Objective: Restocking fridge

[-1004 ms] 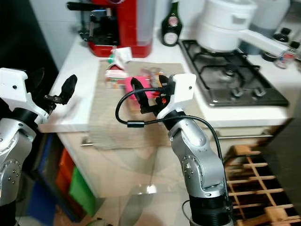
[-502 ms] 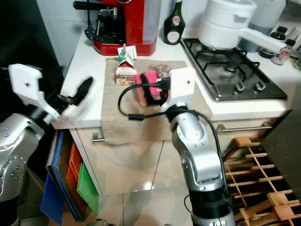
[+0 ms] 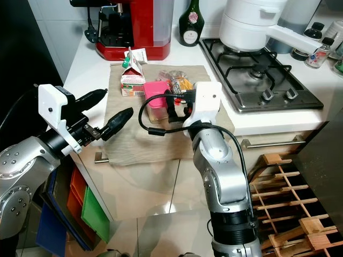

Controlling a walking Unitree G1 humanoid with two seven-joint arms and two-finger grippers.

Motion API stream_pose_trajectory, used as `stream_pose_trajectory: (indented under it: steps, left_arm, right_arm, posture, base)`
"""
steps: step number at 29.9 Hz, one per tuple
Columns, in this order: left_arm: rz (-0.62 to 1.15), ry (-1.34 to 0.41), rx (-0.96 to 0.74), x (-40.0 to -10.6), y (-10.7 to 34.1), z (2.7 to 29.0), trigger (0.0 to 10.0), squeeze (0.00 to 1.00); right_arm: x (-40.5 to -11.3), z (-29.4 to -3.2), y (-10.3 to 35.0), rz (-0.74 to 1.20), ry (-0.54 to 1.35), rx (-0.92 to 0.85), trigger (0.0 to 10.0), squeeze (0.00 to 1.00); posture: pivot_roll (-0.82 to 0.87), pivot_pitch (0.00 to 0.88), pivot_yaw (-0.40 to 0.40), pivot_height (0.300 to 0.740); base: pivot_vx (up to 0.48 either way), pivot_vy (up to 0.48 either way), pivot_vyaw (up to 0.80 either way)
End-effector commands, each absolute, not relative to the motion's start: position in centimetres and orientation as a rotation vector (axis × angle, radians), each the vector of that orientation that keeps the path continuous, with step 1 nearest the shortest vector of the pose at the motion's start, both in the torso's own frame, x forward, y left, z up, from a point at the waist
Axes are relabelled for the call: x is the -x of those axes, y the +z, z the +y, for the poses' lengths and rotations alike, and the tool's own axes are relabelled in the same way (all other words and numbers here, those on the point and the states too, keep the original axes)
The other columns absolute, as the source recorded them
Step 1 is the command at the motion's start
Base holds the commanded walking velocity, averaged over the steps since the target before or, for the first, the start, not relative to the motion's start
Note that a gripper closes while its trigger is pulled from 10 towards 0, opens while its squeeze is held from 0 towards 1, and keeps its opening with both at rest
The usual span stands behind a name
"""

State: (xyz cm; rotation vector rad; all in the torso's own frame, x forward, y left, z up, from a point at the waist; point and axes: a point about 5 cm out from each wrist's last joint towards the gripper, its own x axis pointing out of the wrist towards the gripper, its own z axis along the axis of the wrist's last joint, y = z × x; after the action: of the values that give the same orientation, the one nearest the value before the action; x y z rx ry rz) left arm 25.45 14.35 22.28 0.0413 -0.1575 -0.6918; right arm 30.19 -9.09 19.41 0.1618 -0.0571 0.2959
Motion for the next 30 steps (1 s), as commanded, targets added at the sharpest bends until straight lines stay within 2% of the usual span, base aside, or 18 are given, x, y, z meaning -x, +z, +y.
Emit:
stream_pose_trajectory:
  steps: [1, 14, 22, 30]
  left_arm:
    - [-0.16, -0.723, -0.042, -25.1, 22.4, 14.1, 10.0, 0.0]
    - [-0.116, -0.738, -0.071, -24.3, 21.6, 14.6, 10.0, 0.0]
    - [-0.073, -0.738, -0.118, -23.4, 21.1, 16.4, 10.0, 0.0]
    - [-0.068, -0.757, -0.12, -23.3, 20.9, 15.7, 10.0, 0.0]
  right_arm:
    - [-29.7, -8.6, 20.5, -0.101, 0.348, -0.181, 10.0, 0.0]
    - [-29.8, -7.8, 19.9, -0.047, 0.408, -0.124, 10.0, 0.0]
    - [-30.0, -7.9, 19.5, -0.02, 0.388, -0.085, 10.0, 0.0]
    - [-30.5, -7.3, 19.5, -0.008, 0.377, -0.117, 10.0, 0.0]
  posture:
    - [0.05, 0.022, -0.019, 0.74]
    - [0.07, 0.009, -0.045, 0.74]
    - [0.08, 0.012, -0.051, 0.74]
    - [0.09, 0.0, -0.044, 0.74]
  base:
    - [0.0, 0.0, 0.0]
    - [0.0, 0.0, 0.0]
    - [0.0, 0.0, 0.0]
    - [0.0, 0.0, 0.0]
